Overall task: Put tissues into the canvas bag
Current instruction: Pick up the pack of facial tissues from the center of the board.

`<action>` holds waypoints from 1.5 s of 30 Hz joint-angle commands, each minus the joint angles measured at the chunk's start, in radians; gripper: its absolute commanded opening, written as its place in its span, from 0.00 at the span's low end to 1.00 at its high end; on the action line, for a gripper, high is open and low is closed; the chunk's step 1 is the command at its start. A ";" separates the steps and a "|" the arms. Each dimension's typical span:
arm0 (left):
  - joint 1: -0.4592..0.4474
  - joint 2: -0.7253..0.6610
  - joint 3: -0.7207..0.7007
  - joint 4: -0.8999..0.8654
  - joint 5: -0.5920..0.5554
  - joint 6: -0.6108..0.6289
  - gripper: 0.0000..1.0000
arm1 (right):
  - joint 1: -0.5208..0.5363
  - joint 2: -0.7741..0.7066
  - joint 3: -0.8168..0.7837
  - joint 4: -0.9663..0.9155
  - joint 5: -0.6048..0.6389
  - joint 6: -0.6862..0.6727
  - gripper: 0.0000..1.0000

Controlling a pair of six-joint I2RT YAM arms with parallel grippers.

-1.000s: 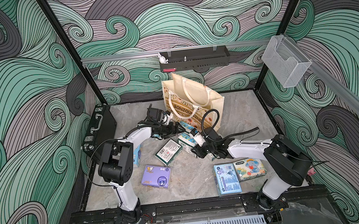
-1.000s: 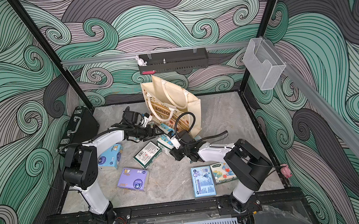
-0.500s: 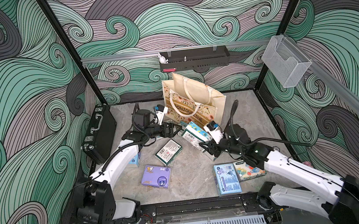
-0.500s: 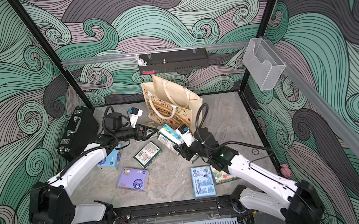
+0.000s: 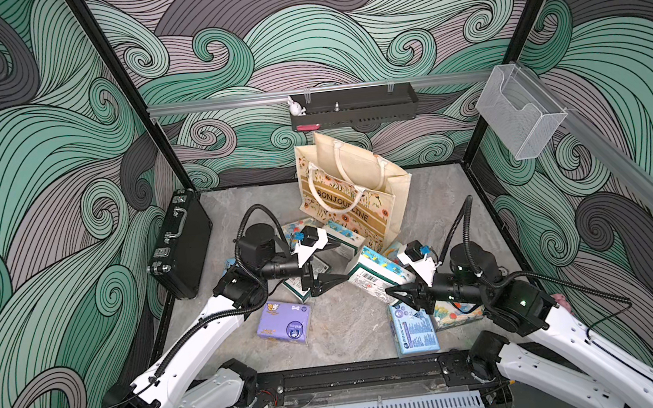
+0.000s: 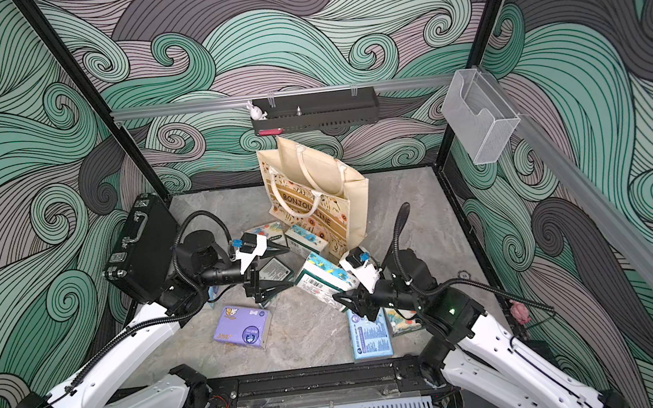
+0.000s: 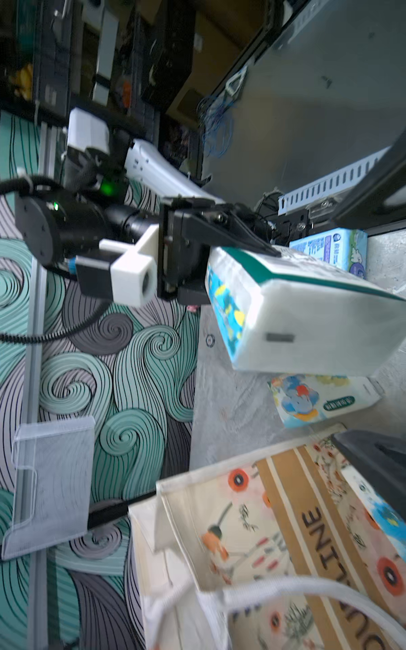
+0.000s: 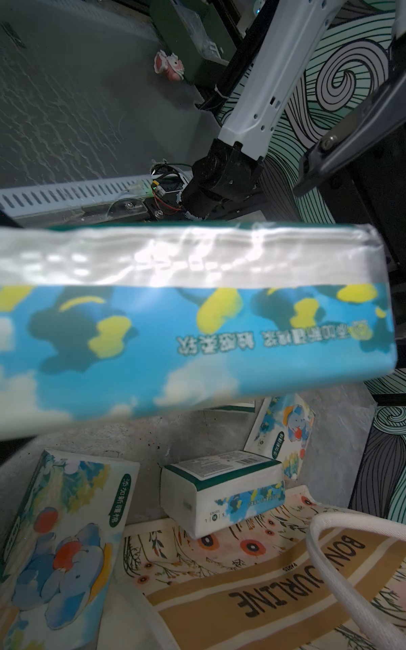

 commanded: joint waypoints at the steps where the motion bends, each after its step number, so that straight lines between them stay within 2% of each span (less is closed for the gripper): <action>1: -0.033 0.005 0.017 -0.074 0.068 0.117 0.91 | 0.011 -0.030 -0.001 0.007 -0.073 0.002 0.47; 9: -0.058 0.045 0.046 -0.125 0.074 0.105 0.92 | 0.049 0.000 0.000 0.046 -0.130 -0.004 0.46; 13: -0.086 0.058 0.060 -0.174 0.091 0.133 0.92 | 0.073 0.028 0.010 0.086 -0.098 -0.004 0.46; 16: -0.105 0.065 0.070 -0.208 0.095 0.153 0.89 | 0.078 0.056 0.031 0.096 -0.074 -0.009 0.45; 17: -0.108 0.067 0.073 -0.216 0.101 0.159 0.85 | 0.078 0.067 0.037 0.096 -0.071 -0.011 0.45; 18: -0.112 0.071 0.079 -0.229 0.115 0.167 0.76 | 0.078 0.081 0.050 0.097 -0.065 -0.015 0.45; 21: -0.112 0.088 0.106 -0.278 0.141 0.197 0.41 | 0.078 0.105 0.073 0.096 -0.032 -0.015 0.44; 25: -0.112 0.105 0.137 -0.334 0.148 0.220 0.20 | 0.078 0.085 0.065 0.138 0.013 -0.010 0.46; 26: -0.112 0.107 0.141 -0.340 0.148 0.222 0.19 | 0.078 0.075 0.060 0.140 0.024 -0.010 0.53; 27: -0.112 0.106 0.146 -0.345 0.148 0.219 0.19 | 0.078 0.063 0.054 0.140 0.031 -0.012 0.66; 28: -0.110 0.102 0.146 -0.342 0.147 0.217 0.19 | 0.078 0.049 0.043 0.143 0.037 -0.013 0.75; 31: -0.097 0.085 0.147 -0.325 0.146 0.195 0.20 | 0.078 0.002 0.006 0.163 0.018 -0.016 0.90; 34: -0.077 0.061 0.155 -0.305 0.150 0.132 0.21 | 0.078 -0.039 -0.042 0.205 -0.011 0.002 0.96; 37: -0.050 0.035 0.121 -0.195 0.187 0.046 0.21 | 0.078 -0.063 -0.079 0.246 -0.019 0.029 0.99; 40: -0.028 0.013 0.092 -0.086 0.209 -0.040 0.21 | 0.076 -0.076 -0.106 0.291 -0.037 0.054 0.99; 45: -0.019 0.010 0.087 -0.048 0.223 -0.079 0.21 | 0.076 -0.072 -0.143 0.434 -0.099 0.125 0.99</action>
